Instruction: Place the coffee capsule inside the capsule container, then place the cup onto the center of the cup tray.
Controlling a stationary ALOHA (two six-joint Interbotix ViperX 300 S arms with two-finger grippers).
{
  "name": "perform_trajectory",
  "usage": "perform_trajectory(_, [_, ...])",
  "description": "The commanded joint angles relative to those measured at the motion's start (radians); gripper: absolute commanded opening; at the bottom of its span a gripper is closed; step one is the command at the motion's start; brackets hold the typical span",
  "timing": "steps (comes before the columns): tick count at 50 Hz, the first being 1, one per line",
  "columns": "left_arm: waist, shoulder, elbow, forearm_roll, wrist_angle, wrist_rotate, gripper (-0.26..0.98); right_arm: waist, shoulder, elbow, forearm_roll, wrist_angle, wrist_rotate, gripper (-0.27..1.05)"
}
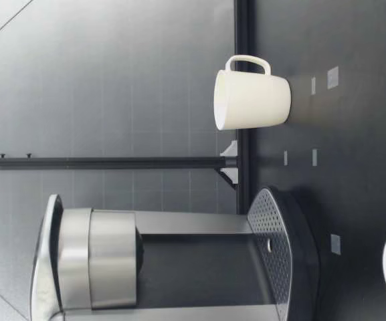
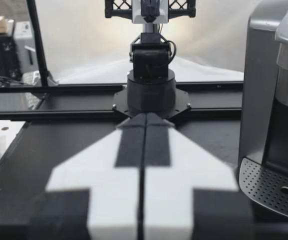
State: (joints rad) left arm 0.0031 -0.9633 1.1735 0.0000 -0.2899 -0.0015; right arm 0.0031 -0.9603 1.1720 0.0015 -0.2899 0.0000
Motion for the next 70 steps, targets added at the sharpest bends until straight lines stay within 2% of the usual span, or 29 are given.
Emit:
perform_trajectory(1, [0.020, 0.002, -0.015, 0.002, -0.015, 0.008, 0.09, 0.009, 0.006, -0.012, 0.000, -0.014, 0.002, 0.15])
perform_trajectory(7, [0.020, 0.002, -0.021, 0.002, -0.015, 0.009, 0.09, 0.009, 0.046, -0.029, 0.000, -0.026, -0.006, 0.04])
perform_trajectory(17, [0.021, 0.002, -0.025, 0.002, -0.018, 0.012, 0.09, 0.009, 0.215, -0.101, 0.000, -0.029, 0.005, 0.03])
perform_trajectory(29, [0.021, 0.009, -0.021, 0.003, -0.069, 0.037, 0.09, 0.009, 0.500, -0.264, 0.002, 0.055, 0.006, 0.03])
perform_trajectory(45, [0.021, 0.012, -0.014, 0.002, -0.083, 0.035, 0.09, 0.014, 0.788, -0.499, 0.002, 0.354, 0.000, 0.08])
perform_trajectory(55, [0.023, 0.014, -0.011, 0.000, -0.081, 0.034, 0.09, 0.058, 0.914, -0.583, 0.002, 0.408, -0.003, 0.26])
perform_trajectory(70, [0.021, 0.012, -0.003, -0.008, -0.074, 0.031, 0.09, 0.098, 1.022, -0.641, 0.003, 0.419, 0.008, 0.77])
